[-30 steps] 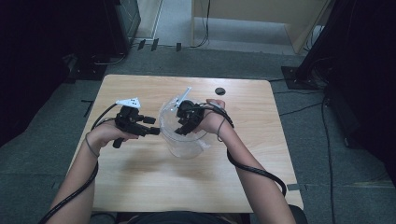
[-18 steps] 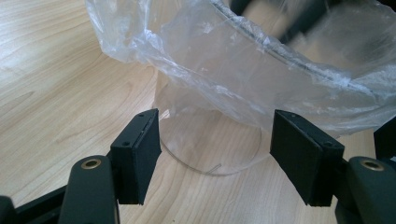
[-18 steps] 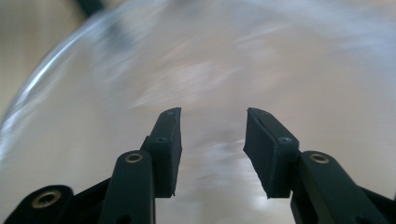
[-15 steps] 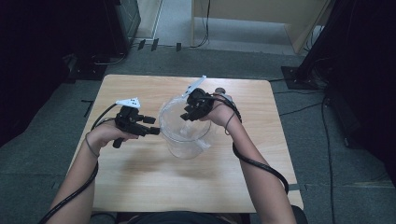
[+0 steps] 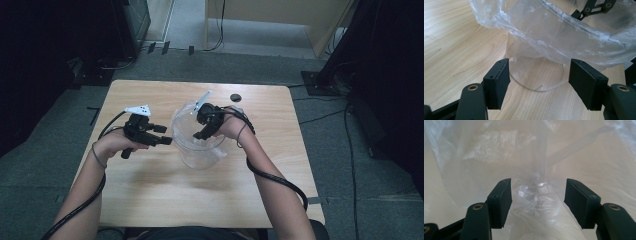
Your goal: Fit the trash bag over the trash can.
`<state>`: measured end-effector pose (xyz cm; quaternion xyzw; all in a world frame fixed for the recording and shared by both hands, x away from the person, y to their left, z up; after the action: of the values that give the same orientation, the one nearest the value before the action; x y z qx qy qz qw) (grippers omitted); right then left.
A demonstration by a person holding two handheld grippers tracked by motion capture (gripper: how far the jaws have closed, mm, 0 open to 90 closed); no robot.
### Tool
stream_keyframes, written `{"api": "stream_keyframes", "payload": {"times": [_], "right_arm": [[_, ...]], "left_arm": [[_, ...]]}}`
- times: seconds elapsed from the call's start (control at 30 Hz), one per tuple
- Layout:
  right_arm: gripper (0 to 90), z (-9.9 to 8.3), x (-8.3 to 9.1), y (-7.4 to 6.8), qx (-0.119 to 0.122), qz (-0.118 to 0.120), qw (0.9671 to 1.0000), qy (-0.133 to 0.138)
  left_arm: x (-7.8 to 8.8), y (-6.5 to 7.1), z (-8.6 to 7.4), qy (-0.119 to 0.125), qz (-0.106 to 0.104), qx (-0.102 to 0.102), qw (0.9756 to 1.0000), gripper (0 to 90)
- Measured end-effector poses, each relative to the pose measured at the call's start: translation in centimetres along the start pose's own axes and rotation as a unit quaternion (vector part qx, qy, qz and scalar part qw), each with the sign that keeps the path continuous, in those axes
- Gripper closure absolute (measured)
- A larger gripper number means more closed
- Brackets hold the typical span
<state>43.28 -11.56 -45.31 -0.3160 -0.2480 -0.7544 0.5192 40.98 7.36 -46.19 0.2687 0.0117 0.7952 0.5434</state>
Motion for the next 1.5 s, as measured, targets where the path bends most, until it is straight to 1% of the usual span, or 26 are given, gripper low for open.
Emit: {"api": "stream_keyframes", "payload": {"times": [0.07, 0.1, 0.2, 0.27, 0.33, 0.37, 0.43, 0.53, 0.57, 0.63, 0.73, 0.8, 0.83, 0.93, 0.97, 1.0, 1.07, 1.13, 1.23, 1.33, 1.43, 1.5], "right_arm": [[37.5, -0.1, 0.0, -0.1, -0.009, 0.001, 0.9999, -0.007], [36.7, -0.2, 0.0, -0.2, -0.018, 0.008, 0.9997, -0.012], [36.1, -0.9, 0.0, -0.4, -0.033, 0.027, 0.9986, -0.033], [30.2, -1.1, 0.2, -0.8, -0.036, 0.046, 0.9979, -0.028], [30.3, -1.1, 0.2, -0.9, -0.036, 0.05, 0.9978, -0.024], [30.8, -1.1, 0.2, -0.9, -0.039, 0.049, 0.9978, -0.024], [32.0, -1.0, 0.3, -0.9, -0.039, 0.047, 0.9981, -0.014], [32.9, -0.5, 0.6, -0.7, -0.052, 0.041, 0.9975, 0.025], [33.4, -0.3, 0.8, -0.6, -0.051, 0.037, 0.9972, 0.039], [33.7, 0.2, 1.3, -0.5, -0.048, 0.031, 0.9968, 0.057], [32.0, 0.6, 1.9, -0.7, -0.04, 0.033, 0.9963, 0.069], [30.9, 0.8, 2.3, -0.7, -0.034, 0.028, 0.9959, 0.078], [30.8, 0.9, 2.5, -0.7, -0.033, 0.026, 0.9955, 0.085], [31.1, 1.2, 3.3, -0.8, -0.045, 0.024, 0.9921, 0.114], [31.0, 1.4, 3.7, -0.9, -0.044, 0.02, 0.9911, 0.124], [30.3, 1.5, 3.9, -0.9, -0.038, 0.018, 0.9906, 0.13], [30.0, 1.5, 4.3, -0.9, -0.028, 0.01, 0.9909, 0.131], [28.1, 1.3, 4.5, -1.0, -0.023, 0.008, 0.9918, 0.126], [26.8, 1.1, 5.0, -0.9, -0.029, 0.004, 0.9917, 0.125], [25.5, 0.8, 5.6, -0.8, -0.037, 0.0, 0.9903, 0.134], [24.4, 0.5, 6.3, -0.7, -0.035, -0.007, 0.9901, 0.136], [24.4, 0.1, 6.8, -0.6, -0.04, -0.009, 0.9898, 0.137]], "left_arm": [[0.0, 0.0, 0.0, 0.0, 0.0, 0.0, 1.0, 32.3], [0.0, 0.0, 0.0, -0.001, 0.0, 0.0, 1.0, 32.3], [-0.1, 0.0, 0.0, -0.002, 0.0, 0.0, 1.0, 32.2], [-0.1, 0.0, -0.1, -0.002, 0.001, 0.0, 1.0, 32.2], [-0.1, 0.0, -0.1, -0.002, 0.002, 0.001, 1.0, 32.2], [-0.1, -0.1, -0.1, -0.002, 0.002, 0.001, 1.0, 32.2], [-0.1, -0.1, -0.1, -0.002, 0.001, 0.001, 1.0, 32.1], [-0.1, -0.1, -0.1, -0.002, 0.002, 0.001, 1.0, 31.7], [-0.1, -0.1, -0.1, -0.002, 0.002, 0.001, 1.0, 31.6], [-0.1, -0.1, -0.1, -0.003, 0.003, 0.0, 1.0, 31.3], [0.0, -0.1, 0.0, 0.0, 0.003, 0.0, 1.0, 30.7], [0.1, 0.0, 0.1, 0.004, 0.004, -0.005, 1.0, 30.0], [0.2, 0.0, 0.3, 0.006, 0.005, -0.007, 0.9999, 29.9], [0.5, 0.1, 0.7, 0.016, 0.005, -0.015, 0.9997, 29.5], [0.5, 0.2, 0.9, 0.02, 0.006, -0.019, 0.9996, 29.4], [0.6, 0.2, 1.0, 0.021, 0.006, -0.022, 0.9995, 29.3], [0.7, 0.4, 1.2, 0.025, 0.007, -0.024, 0.9994, 29.1], [0.8, 0.5, 1.3, 0.025, 0.008, -0.028, 0.9992, 29.0], [1.0, 0.6, 1.5, 0.026, 0.009, -0.035, 0.999, 28.6], [1.3, 0.6, 1.6, 0.03, 0.008, -0.039, 0.9987, 28.4], [1.7, 0.7, 1.9, 0.035, 0.009, -0.043, 0.9984, 28.4], [1.8, 0.7, 2.0, 0.04, 0.011, -0.045, 0.9982, 28.4]]}}
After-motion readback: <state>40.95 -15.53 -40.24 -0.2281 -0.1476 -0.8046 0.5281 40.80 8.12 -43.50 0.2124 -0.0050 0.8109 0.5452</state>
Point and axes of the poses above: each handheld gripper's, and its own axes: x roughly backward along the jaws, z roughly out of its top, y roughly to its right, the point moved 6 cm from there along -x, roughly forward along the jaws, and after that the axes turned 12 degrees about y, right-handed, at the moved point
